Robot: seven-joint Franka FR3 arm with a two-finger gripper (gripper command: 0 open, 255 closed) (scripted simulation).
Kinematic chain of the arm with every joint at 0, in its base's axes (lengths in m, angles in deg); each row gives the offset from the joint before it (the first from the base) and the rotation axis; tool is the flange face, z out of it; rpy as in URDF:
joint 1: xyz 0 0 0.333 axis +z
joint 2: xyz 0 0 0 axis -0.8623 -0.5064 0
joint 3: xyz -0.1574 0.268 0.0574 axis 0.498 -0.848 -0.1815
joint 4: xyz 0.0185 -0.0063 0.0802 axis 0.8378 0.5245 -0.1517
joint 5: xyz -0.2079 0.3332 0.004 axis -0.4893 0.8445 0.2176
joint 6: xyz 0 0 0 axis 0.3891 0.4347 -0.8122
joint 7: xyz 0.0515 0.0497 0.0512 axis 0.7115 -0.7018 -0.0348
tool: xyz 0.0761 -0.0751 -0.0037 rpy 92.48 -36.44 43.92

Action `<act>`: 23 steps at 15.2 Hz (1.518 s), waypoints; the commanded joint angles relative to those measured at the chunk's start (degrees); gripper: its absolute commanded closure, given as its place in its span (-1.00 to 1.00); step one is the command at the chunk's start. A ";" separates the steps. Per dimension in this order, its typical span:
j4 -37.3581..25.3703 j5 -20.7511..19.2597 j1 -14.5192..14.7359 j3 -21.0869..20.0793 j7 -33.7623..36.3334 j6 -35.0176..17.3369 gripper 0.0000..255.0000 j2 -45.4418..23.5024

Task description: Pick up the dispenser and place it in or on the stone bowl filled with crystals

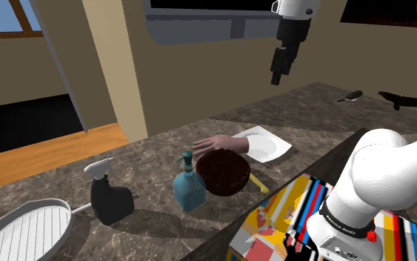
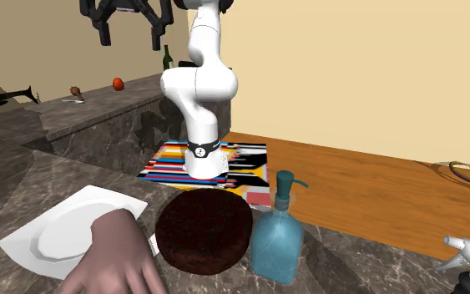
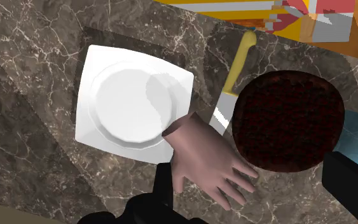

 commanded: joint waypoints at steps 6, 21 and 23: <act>3.09 3.76 1.60 -5.04 6.82 -4.88 -1.00 -2.59; 1.63 10.76 5.35 -20.08 26.42 -20.97 -1.00 -21.14; 0.19 10.71 5.58 -21.98 29.13 -22.94 -1.00 -24.65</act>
